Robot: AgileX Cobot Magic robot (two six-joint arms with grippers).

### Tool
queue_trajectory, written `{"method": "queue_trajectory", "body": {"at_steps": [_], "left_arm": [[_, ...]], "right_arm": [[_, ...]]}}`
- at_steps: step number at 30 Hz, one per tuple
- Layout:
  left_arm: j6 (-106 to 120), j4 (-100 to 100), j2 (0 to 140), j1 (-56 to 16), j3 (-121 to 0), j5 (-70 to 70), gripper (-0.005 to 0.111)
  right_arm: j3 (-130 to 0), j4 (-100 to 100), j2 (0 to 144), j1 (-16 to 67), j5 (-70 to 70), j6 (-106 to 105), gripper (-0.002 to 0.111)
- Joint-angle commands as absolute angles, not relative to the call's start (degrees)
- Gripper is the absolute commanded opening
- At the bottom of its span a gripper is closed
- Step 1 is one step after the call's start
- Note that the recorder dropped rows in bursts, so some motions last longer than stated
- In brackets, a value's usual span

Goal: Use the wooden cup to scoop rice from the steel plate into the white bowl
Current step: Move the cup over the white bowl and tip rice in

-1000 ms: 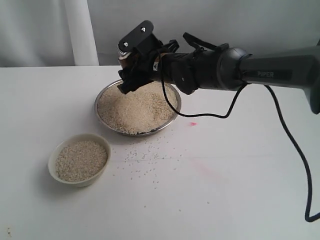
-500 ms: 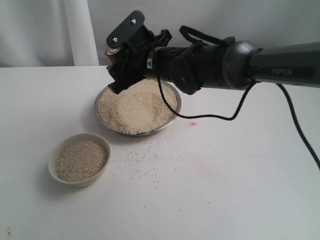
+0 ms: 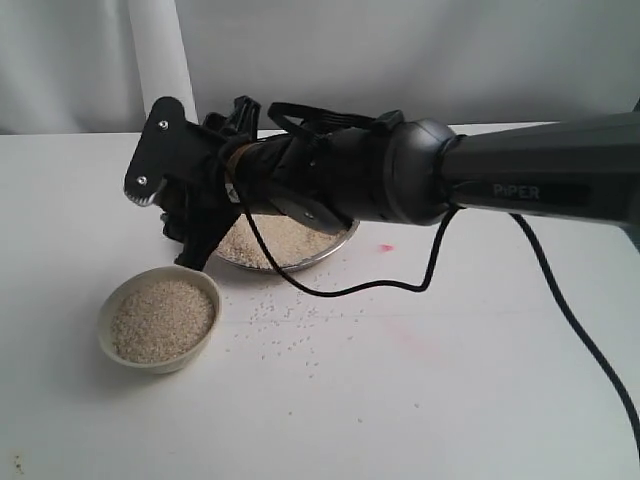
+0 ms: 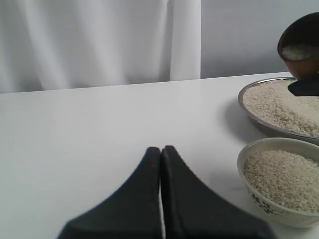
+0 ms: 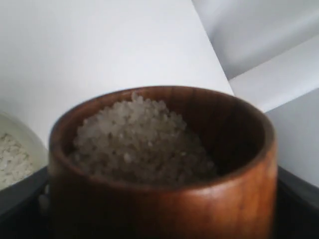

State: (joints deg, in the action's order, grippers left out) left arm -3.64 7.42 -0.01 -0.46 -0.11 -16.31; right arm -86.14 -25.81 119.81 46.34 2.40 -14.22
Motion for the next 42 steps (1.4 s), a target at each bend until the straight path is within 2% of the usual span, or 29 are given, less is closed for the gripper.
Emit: {"method": "queue_trajectory", "body": {"at_steps": [1,23,42], "left_arm": [[-4.0,7.0,0.0,-0.6,0.0,-15.7,0.0],[-4.0,7.0,0.0,-0.6,0.0,-15.7,0.0],[-4.0,7.0,0.0,-0.6,0.0,-15.7,0.0]], "right_arm": [[-86.1,-26.9,118.9,47.8,6.1,-17.9,0.0],[-86.1,-60.3,121.6,55.0,21.1,-13.2,0.0],[-86.1,-66.3,121.6,55.4,24.9,-13.0,0.0]]}}
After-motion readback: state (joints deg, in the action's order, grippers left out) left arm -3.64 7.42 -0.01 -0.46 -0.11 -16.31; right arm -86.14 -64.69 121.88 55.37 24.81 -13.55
